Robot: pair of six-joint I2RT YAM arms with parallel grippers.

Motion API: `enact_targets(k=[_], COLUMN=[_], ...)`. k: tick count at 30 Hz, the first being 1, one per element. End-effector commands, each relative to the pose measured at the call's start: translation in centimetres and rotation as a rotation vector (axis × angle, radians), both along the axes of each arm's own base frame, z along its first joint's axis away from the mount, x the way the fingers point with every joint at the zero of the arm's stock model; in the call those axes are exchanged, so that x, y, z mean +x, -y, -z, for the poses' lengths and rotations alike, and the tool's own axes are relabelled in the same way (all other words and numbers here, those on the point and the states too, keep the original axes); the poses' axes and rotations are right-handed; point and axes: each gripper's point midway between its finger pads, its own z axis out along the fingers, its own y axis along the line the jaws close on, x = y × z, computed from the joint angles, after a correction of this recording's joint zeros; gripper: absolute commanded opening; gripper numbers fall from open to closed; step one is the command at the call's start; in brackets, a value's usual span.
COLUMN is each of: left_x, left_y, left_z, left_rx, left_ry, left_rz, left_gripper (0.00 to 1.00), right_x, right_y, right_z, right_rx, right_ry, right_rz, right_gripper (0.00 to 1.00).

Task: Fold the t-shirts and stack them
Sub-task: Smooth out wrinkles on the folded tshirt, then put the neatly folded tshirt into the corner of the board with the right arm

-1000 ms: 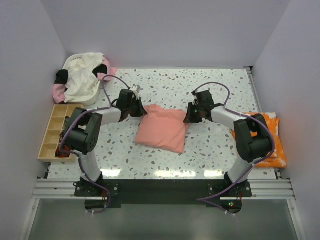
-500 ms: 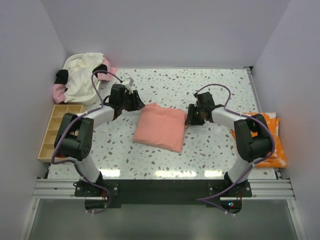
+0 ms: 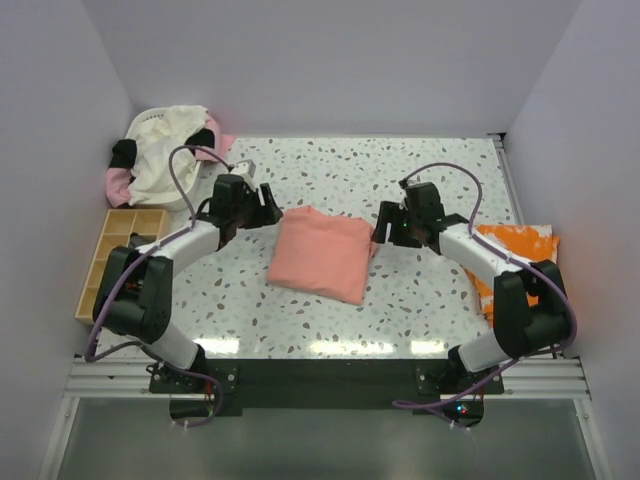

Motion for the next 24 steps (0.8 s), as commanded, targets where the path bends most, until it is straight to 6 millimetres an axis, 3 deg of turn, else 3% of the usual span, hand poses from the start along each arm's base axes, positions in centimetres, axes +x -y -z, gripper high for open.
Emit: enact_targets(k=[1,6,11,16,24], left_x=[-0.8,-2.0,-1.7,-2.2,-3.1], left_y=[-1.0,-2.0,-1.7,-2.1,-2.4], left_z=[-1.3,-1.6,-3.0,-2.6,-0.8], left_rx=[-0.001,0.03,0.023,0.04,0.044], left_ry=[0.033,0.031,0.065,0.038,0.001], left_rz=[-0.039,-0.059,-0.041,-0.052,-0.069], left_gripper=[0.72,0.82,0.85,0.88,0.9], right_x=[-1.1,-1.2,-1.1,-1.7,-2.0], right_y=[-0.4,-0.8,-0.8,-0.9,-3.1], right_z=[0.6,2.9,3.4,3.6,3.5], right_rx=[0.048,0.053,0.059,0.078,0.241], right_ry=[-0.023,-0.1,-0.112,-0.116,-0.109], right_rz=[-0.001,0.004,0.021,0.029,0.028], right_gripper=[0.76,0.78,0.78,0.8,0.81])
